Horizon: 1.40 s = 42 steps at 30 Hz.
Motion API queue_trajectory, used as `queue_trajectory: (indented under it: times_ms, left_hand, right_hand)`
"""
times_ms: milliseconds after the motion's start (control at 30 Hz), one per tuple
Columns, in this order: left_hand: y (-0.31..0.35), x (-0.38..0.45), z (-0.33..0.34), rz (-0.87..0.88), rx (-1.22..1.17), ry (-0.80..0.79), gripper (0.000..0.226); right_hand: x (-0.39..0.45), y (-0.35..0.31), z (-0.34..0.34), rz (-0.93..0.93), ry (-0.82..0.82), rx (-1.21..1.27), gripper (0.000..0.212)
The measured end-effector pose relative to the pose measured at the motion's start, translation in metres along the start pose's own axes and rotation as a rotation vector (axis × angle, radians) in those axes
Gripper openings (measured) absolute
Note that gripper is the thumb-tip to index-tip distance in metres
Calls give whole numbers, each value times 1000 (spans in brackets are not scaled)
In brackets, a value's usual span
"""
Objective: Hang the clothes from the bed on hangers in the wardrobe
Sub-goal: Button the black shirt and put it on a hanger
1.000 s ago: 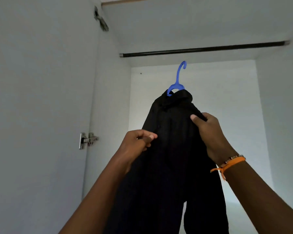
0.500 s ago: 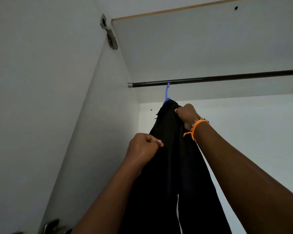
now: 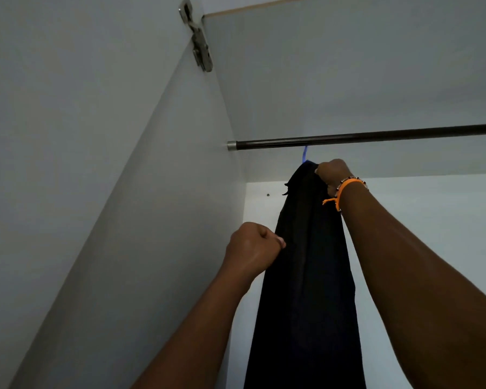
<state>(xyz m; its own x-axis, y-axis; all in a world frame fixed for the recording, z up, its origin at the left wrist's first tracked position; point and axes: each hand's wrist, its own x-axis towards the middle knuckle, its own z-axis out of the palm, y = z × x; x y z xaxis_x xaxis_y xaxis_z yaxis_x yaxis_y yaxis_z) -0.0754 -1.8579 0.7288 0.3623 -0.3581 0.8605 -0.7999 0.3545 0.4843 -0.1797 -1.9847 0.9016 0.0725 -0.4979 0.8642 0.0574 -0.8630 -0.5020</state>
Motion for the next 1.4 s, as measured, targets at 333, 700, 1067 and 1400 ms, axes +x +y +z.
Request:
queue_trajectory:
  times_ms: [333,700,1067,1400]
  left_hand:
    - [-12,1,-6,55,-21,-86,33]
    - [-62,-5,4,28,-7,-126,113]
    - [-67,-106,-6,-24,-51,-59,62]
    - [7,-280,-16,-434,-78,10,24]
  right_hand:
    - [-25,-13,13,-70,-30,89,29]
    - [-80,-20,85,-124,-185,263,25]
    - [-247,62,56,-170,-444,116,60]
    - [-420,89,-38,-63,-701,162,47]
